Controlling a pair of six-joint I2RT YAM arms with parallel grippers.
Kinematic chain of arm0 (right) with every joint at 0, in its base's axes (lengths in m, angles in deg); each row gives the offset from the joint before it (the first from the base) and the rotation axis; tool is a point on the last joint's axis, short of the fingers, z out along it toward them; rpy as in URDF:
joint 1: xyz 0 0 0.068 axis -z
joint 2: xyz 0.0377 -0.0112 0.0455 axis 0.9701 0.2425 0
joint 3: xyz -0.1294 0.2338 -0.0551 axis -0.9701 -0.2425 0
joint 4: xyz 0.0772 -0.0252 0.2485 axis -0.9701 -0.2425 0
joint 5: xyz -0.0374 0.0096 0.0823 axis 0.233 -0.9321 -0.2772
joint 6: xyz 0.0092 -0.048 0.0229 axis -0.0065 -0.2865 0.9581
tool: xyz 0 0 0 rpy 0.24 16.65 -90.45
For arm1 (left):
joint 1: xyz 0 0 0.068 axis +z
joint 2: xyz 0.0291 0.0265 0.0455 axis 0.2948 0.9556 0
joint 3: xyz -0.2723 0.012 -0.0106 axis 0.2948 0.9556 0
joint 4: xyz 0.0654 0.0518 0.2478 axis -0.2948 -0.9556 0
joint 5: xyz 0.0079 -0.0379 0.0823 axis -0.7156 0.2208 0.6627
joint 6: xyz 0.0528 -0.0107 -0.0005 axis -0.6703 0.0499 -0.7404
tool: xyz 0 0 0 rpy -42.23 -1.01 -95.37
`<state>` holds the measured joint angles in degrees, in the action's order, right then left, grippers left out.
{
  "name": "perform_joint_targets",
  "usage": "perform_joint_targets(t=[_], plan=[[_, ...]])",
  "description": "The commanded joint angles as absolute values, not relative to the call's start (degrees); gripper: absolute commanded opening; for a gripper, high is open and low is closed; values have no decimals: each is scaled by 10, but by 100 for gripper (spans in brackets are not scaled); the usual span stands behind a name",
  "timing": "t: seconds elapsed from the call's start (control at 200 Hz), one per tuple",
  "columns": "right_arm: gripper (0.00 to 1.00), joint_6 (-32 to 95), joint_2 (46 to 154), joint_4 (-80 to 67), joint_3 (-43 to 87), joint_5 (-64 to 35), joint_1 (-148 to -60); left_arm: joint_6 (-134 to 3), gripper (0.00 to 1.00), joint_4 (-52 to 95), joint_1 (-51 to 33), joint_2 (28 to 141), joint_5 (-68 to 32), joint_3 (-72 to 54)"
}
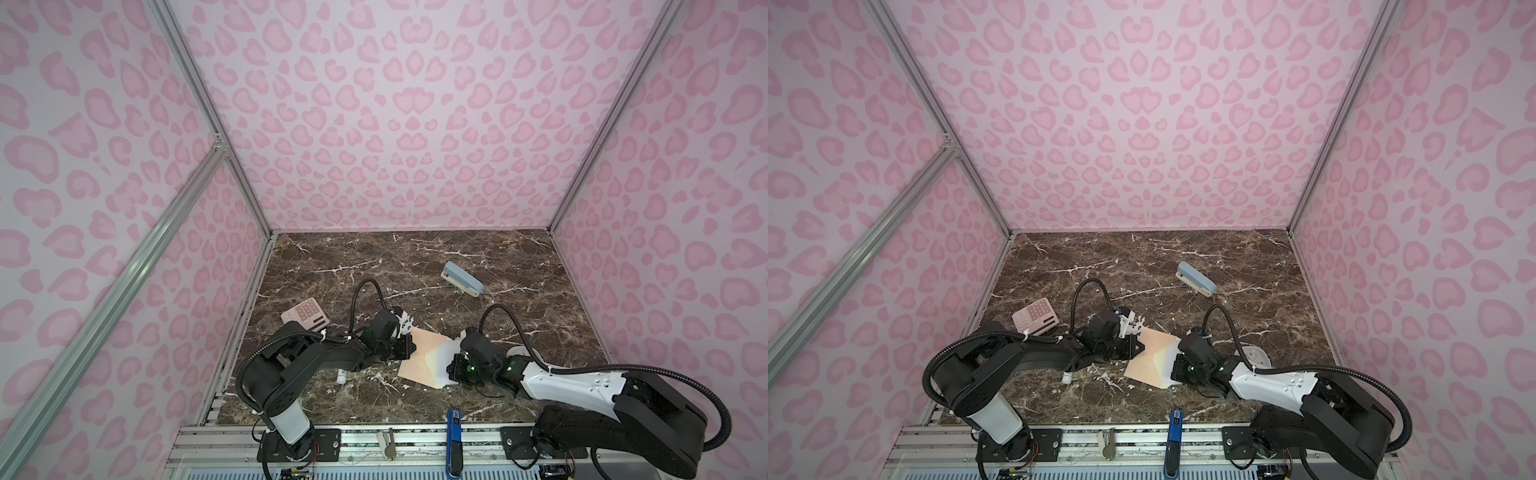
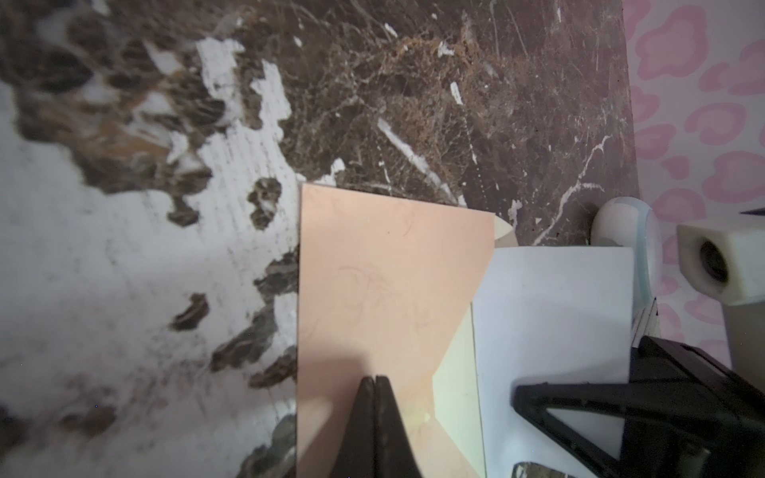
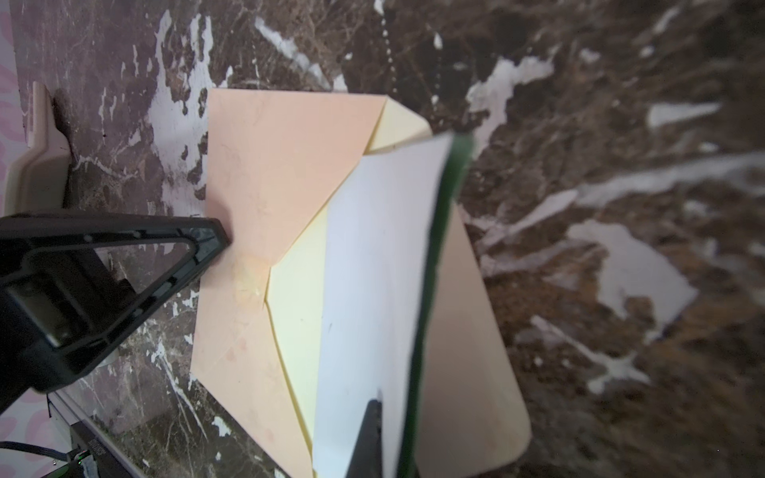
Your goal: Place the letter into the envelope and seal it
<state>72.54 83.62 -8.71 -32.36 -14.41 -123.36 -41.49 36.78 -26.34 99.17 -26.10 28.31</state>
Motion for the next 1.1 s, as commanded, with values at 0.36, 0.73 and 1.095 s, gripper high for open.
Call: perform_joint_targets(t=[0.36, 0.73, 1.095], plan=[[0, 730, 853, -74, -322, -146, -1241, -421, 4, 289, -263, 996, -250, 287], [0, 750, 878, -16, -327, -170, -1242, -419, 4, 291, -263, 990, -250, 294], [3, 753, 901, 21, -326, -185, -1244, -419, 4, 292, -263, 990, -250, 294]])
